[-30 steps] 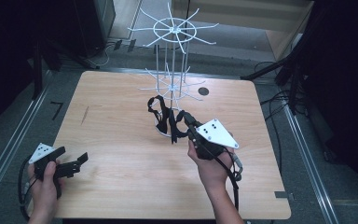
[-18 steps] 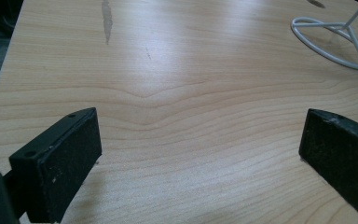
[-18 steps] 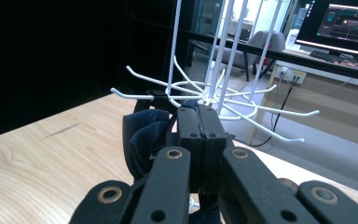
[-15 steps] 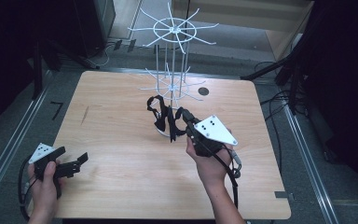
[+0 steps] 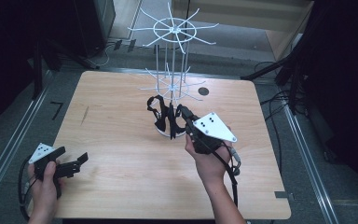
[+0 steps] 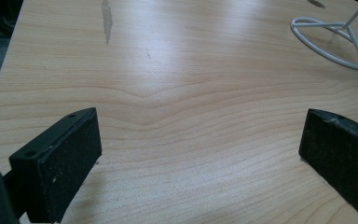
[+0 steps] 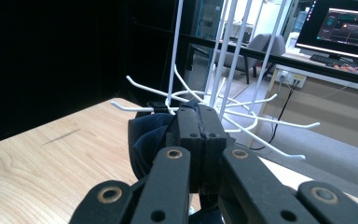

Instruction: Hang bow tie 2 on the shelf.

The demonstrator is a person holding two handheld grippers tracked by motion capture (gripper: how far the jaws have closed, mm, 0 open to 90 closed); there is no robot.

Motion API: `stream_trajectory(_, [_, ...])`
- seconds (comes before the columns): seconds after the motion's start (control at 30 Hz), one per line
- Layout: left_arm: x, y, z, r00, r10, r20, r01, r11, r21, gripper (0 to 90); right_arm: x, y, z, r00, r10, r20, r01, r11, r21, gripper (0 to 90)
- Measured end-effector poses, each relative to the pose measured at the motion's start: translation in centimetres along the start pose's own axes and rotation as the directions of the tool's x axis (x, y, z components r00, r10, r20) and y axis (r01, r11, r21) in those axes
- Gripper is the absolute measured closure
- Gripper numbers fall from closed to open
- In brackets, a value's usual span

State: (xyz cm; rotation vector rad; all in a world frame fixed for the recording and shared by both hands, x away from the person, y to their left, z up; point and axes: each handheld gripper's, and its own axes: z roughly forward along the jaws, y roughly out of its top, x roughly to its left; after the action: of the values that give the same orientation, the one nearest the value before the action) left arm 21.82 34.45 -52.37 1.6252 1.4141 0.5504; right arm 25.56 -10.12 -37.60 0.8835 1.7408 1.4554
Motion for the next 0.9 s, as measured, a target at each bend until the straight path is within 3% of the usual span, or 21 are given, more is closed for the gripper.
stream_trajectory(0.47, [0.0, 0.0, 0.0, 1.0, 0.0, 0.0, 0.0, 1.0, -0.001, 0.0, 0.2, 0.9, 0.4, 0.9999, -0.014, -0.006, 0.014, 0.9999, -0.01, 90.0])
stream_trajectory(0.9, [0.0, 0.0, 0.0, 1.0, -0.001, 0.001, 0.001, 1.0, 0.0, 0.0, -0.4, 0.4, 1.9, 0.9999, -0.008, 0.008, 0.008, 0.9995, 0.03, 90.0])
